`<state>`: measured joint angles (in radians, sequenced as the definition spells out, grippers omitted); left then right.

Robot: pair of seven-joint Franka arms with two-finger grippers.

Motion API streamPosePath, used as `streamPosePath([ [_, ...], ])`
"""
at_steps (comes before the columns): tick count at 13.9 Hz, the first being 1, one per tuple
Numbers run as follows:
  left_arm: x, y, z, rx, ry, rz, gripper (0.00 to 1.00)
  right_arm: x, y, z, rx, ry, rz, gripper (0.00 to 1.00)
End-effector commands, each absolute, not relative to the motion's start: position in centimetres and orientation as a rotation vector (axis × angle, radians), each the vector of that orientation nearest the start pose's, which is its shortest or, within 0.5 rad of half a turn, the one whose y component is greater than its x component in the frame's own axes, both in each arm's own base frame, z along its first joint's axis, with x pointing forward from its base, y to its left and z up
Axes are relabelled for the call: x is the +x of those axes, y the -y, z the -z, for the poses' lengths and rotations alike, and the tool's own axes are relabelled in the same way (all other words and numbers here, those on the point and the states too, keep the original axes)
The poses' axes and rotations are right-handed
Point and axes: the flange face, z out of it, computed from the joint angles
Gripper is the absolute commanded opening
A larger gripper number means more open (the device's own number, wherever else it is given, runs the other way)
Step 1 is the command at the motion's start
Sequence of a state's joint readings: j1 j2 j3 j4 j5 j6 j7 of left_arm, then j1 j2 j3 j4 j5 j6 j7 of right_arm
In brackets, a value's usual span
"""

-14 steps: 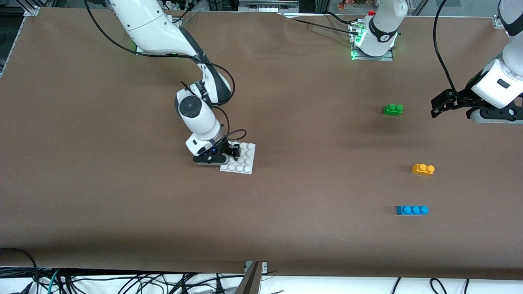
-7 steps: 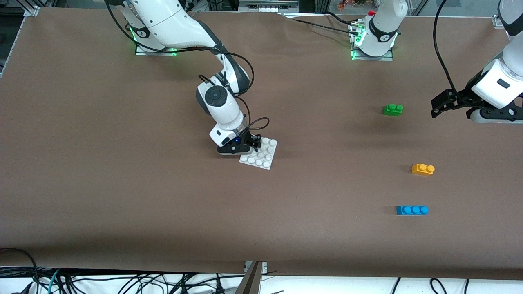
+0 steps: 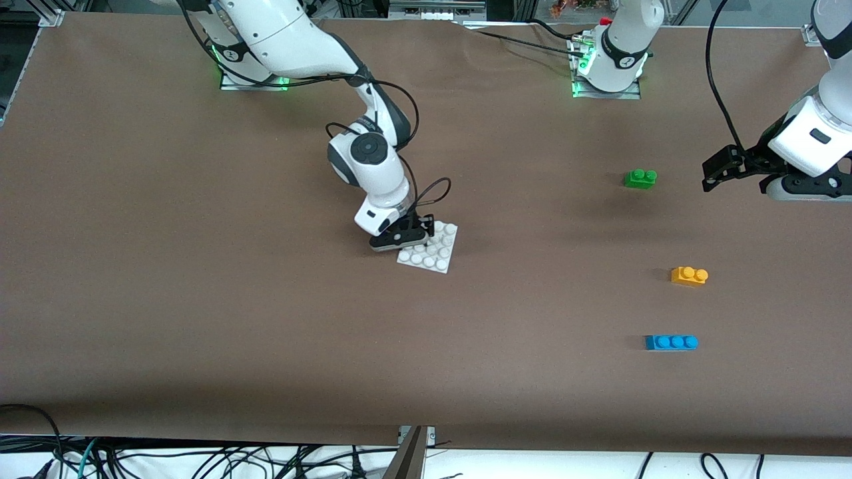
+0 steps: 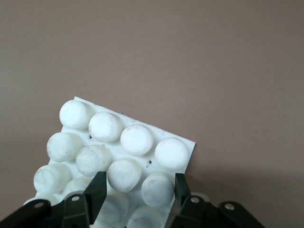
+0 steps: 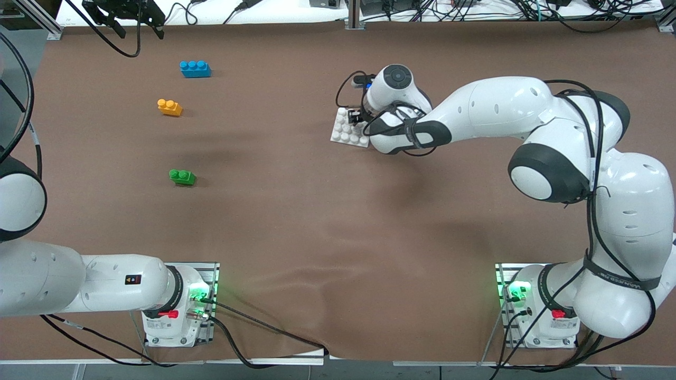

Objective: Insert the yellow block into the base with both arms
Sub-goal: 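Slide the white base plate with the right gripper toward the table's middle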

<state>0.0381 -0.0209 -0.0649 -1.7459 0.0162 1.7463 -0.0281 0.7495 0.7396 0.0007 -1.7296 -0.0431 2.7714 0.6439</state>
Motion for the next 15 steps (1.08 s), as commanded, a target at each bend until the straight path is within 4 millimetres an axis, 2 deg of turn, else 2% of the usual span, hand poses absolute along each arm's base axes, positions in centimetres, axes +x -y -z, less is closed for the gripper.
streamPosePath([
  [1,55.5,1.6,-57.7,-3.146,0.006,0.031,1.00,49.6,-49.8,-19.0,-2.916,0.273,0.401,0.65],
  [4,55.5,1.6,-57.7,-3.146,0.006,0.031,1.00,47.5,-52.3,-19.7,-2.895,0.340,0.409,0.65],
  [7,55.5,1.6,-57.7,-3.146,0.006,0.031,1.00,47.0,-52.9,-19.7,-2.894,0.374,0.418,0.65],
  [8,55.5,1.6,-57.7,-3.146,0.006,0.031,1.00,47.7,-52.4,-19.9,-2.901,0.368,0.428,0.65],
  [10,55.5,1.6,-57.7,-3.146,0.006,0.031,1.00,50.3,-51.0,-21.8,-2.965,0.333,0.402,0.73],
  [12,55.5,1.6,-57.7,-3.146,0.006,0.031,1.00,53.6,-50.2,-25.7,-3.050,0.266,0.321,0.78],
  [14,55.6,1.6,-57.6,-3.146,0.006,0.029,1.00,56.4,-48.9,-30.6,-3.119,0.246,0.237,0.84],
  [15,55.5,1.6,-57.7,-3.146,0.006,0.031,1.00,57.6,-47.5,-31.7,-3.144,0.236,0.185,0.88],
])
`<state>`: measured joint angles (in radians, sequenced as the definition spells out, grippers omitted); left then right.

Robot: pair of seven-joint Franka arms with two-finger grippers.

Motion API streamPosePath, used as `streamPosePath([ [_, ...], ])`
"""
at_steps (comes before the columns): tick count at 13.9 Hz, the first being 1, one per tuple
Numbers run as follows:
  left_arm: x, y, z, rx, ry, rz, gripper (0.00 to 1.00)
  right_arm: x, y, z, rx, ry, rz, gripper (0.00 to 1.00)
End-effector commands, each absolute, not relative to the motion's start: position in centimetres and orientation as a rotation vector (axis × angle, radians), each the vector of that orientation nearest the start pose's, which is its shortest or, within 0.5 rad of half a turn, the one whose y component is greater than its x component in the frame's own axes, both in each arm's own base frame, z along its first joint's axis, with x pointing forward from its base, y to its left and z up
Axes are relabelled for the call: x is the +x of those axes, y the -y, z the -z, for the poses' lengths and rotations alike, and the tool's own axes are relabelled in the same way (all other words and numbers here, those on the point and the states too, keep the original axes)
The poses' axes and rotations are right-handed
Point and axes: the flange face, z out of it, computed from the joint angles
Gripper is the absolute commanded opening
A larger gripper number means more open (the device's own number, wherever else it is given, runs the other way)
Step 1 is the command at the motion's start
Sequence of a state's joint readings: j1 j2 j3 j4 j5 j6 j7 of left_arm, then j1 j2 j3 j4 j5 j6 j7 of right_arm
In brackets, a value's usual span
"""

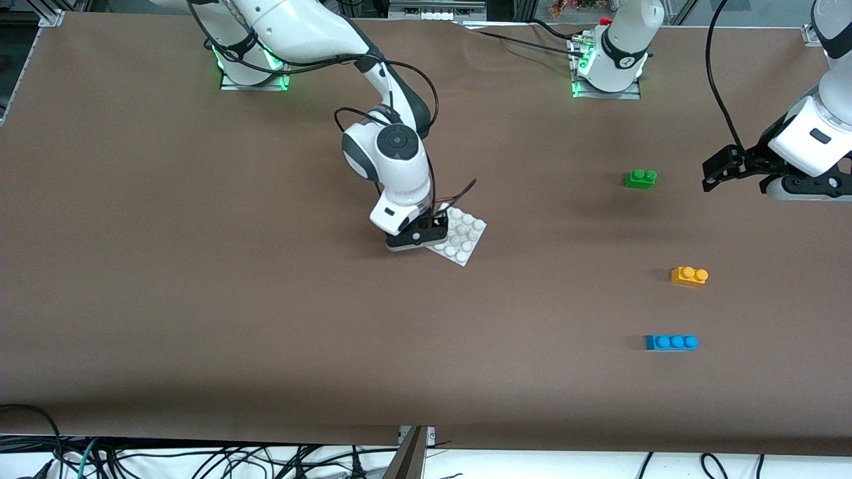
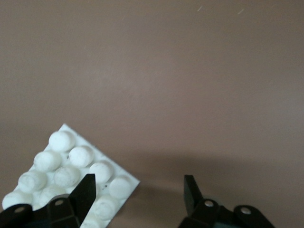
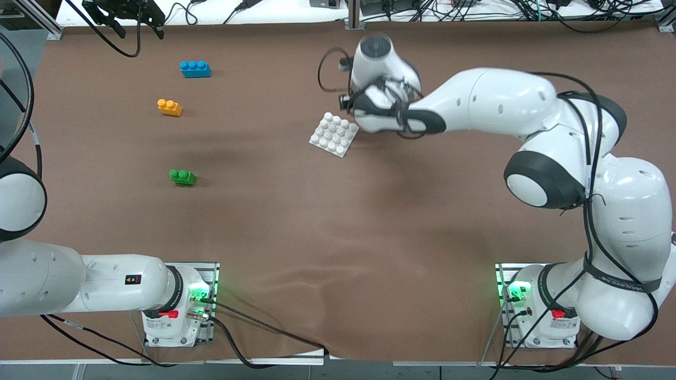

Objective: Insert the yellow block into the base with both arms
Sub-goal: 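Release the base plate and withdraw the right gripper to rest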

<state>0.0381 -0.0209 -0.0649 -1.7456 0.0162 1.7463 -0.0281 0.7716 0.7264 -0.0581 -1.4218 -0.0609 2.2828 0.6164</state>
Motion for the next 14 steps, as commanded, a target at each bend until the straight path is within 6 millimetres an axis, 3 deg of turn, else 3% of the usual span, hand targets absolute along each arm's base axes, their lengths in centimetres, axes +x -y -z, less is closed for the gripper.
streamPosePath([
  [1,55.5,1.6,-57.7,-3.146,0.006,0.031,1.00,59.0,-45.7,-32.5,-3.146,0.213,0.140,0.90],
  [2,55.5,1.6,-57.7,-3.146,0.004,0.031,1.00,60.2,-44.0,-34.4,-3.119,0.196,0.132,0.91],
  [3,55.6,1.6,-57.6,-3.145,-0.001,0.029,1.00,60.7,-43.3,-34.8,-3.106,0.177,0.123,1.00],
  [5,55.6,1.5,-57.6,-3.146,0.004,0.029,1.00,61.4,-41.8,-35.0,-3.126,0.154,0.105,1.00],
  [6,55.6,1.4,-57.6,-3.145,0.001,0.029,1.00,62.0,-39.9,-36.2,-3.150,0.111,0.075,1.00],
  [9,55.7,1.4,-57.4,-3.145,-0.001,0.022,1.00,64.7,-30.6,-44.3,-3.152,-0.037,0.085,1.00],
  [10,55.7,1.4,-57.4,-3.145,-0.004,0.022,1.00,65.2,-27.2,-45.7,-3.154,0.085,0.030,1.00],
  [12,55.7,1.4,-57.4,-3.145,-0.006,0.022,1.00,64.3,-21.2,-49.8,-3.117,0.065,-0.056,1.00],
  [14,55.7,1.4,-57.3,-3.147,0.004,0.019,1.00,61.9,-17.5,-53.0,-3.115,0.022,-0.064,1.00],
])
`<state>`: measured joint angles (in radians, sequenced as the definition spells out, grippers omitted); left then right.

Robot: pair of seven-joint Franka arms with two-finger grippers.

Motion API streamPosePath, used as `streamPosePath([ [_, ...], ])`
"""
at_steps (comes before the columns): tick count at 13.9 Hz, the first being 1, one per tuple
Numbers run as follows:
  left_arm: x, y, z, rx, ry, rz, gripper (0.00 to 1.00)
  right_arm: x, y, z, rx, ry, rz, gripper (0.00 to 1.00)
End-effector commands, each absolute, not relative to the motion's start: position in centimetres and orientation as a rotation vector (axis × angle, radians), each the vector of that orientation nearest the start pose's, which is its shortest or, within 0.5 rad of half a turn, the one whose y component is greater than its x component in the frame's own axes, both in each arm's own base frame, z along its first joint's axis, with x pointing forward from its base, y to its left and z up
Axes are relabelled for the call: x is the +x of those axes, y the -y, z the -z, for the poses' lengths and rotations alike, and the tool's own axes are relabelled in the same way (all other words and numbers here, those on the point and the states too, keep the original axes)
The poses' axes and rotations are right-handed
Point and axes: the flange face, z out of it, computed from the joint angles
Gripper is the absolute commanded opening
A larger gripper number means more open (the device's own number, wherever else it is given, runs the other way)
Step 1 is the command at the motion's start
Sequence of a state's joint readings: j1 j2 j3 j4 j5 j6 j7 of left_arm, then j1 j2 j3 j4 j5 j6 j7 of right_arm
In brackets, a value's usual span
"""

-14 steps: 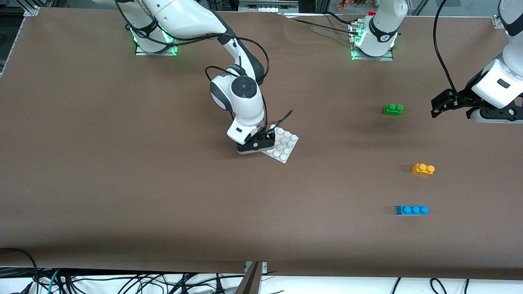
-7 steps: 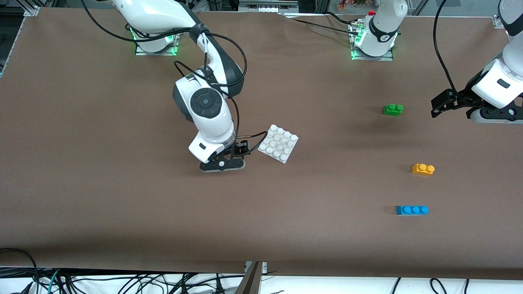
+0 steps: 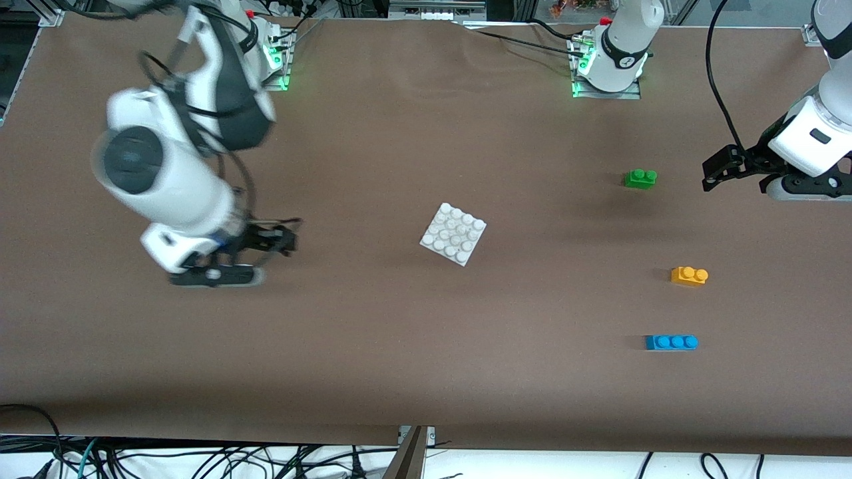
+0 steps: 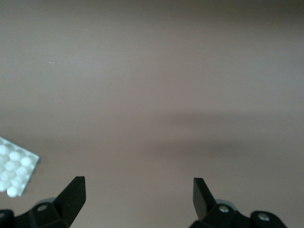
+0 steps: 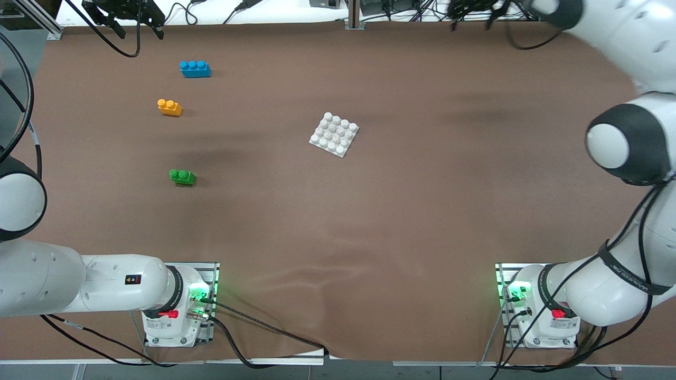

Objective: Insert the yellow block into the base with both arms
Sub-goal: 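Release the base plate and withdraw the right gripper to rest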

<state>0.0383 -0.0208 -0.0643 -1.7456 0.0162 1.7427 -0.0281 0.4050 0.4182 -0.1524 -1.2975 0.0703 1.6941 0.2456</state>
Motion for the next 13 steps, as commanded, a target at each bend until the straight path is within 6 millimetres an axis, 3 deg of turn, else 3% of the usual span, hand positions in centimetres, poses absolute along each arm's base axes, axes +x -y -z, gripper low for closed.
streamPosePath([
  [1,55.7,1.5,-57.3,-3.147,-0.001,0.019,1.00,60.6,-15.9,-54.0,-3.107,0.028,-0.064,1.00],
  [4,55.9,1.4,-56.9,-3.147,-0.011,0.007,1.00,56.6,-10.9,-56.2,-3.080,0.010,-0.065,1.00],
  [6,56.2,1.7,-56.0,-3.147,-0.025,-0.019,1.00,54.2,-9.0,-56.7,-3.071,0.006,-0.070,1.00],
  [7,56.3,1.6,-55.6,-3.148,-0.042,-0.031,1.00,54.0,-8.9,-56.9,-3.070,0.013,-0.071,1.00],
  [9,56.9,-0.5,-54.3,-3.148,-0.066,-0.057,1.00,54.0,-8.4,-56.9,-3.074,0.038,-0.070,1.00],
  [11,58.6,-3.8,-51.0,-3.144,-0.188,-0.076,1.00,54.0,-8.3,-57.0,-3.079,0.042,-0.072,1.00],
  [13,60.2,-5.0,-48.1,-3.138,-0.223,-0.062,1.00,54.2,-8.1,-57.1,-3.123,0.080,-0.049,1.00],
])
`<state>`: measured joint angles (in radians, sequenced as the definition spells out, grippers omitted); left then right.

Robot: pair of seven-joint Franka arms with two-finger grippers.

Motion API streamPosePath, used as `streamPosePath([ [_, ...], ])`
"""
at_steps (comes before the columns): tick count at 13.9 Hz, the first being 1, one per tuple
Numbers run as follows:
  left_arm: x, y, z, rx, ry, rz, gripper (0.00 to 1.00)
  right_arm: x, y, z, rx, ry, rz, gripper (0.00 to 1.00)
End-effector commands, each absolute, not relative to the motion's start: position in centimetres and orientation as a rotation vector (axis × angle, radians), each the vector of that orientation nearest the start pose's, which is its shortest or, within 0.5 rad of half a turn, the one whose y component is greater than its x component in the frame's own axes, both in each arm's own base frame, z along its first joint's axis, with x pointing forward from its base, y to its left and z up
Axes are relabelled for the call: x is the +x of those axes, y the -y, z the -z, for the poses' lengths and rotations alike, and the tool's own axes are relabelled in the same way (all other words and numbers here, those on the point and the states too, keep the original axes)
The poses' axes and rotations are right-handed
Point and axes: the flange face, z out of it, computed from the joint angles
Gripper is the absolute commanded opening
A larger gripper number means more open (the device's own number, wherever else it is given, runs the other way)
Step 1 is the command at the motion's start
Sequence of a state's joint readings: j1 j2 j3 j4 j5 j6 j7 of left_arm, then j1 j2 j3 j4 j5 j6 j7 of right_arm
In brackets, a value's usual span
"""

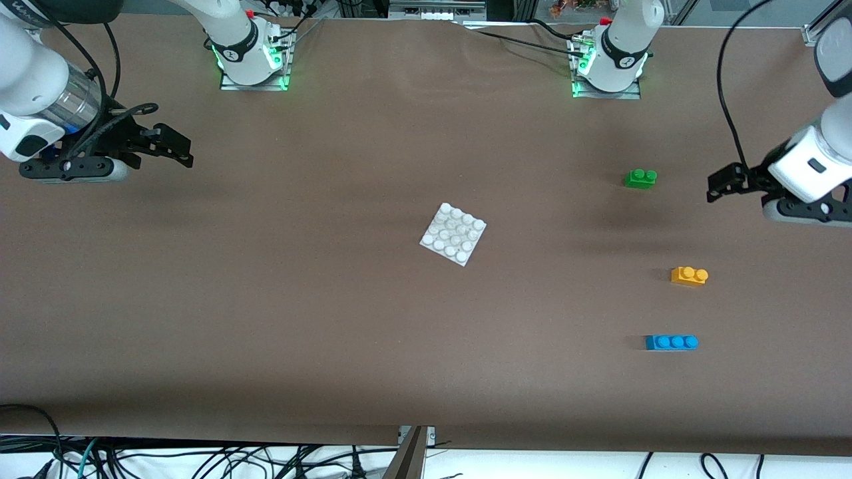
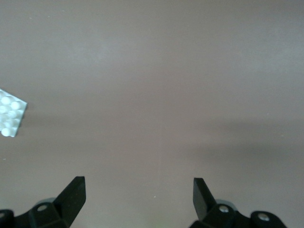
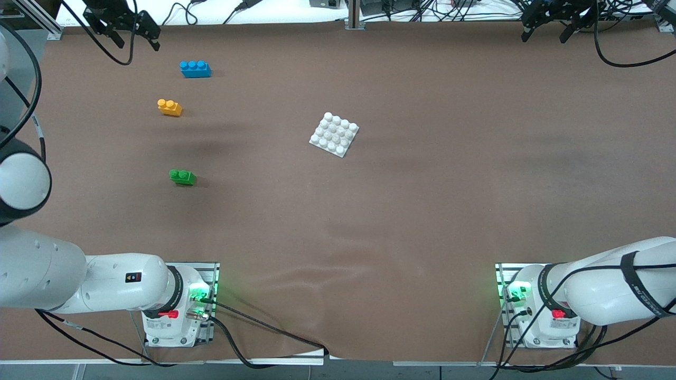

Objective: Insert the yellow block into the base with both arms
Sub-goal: 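Release the base plate and withdraw the right gripper to rest, then lower the left gripper over the yellow brick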

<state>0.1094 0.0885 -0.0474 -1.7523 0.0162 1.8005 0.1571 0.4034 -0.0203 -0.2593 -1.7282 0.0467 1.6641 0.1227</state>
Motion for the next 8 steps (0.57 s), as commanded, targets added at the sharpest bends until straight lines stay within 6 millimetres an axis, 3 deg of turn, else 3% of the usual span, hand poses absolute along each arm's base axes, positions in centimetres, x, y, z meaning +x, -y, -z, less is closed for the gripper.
streamPosePath([
  [1,60.8,-5.7,-46.4,-3.138,-0.231,-0.071,1.00,54.1,-8.1,-57.2,-3.125,0.087,-0.053,1.00],
  [3,61.8,-7.5,-43.8,-3.142,-0.220,-0.071,1.00,54.2,-7.9,-57.3,-3.129,0.091,-0.050,1.00],
  [8,62.2,-7.9,-38.7,-3.078,-0.268,-0.086,1.00,55.4,-7.3,-57.8,-3.169,0.078,-0.010,1.00],
])
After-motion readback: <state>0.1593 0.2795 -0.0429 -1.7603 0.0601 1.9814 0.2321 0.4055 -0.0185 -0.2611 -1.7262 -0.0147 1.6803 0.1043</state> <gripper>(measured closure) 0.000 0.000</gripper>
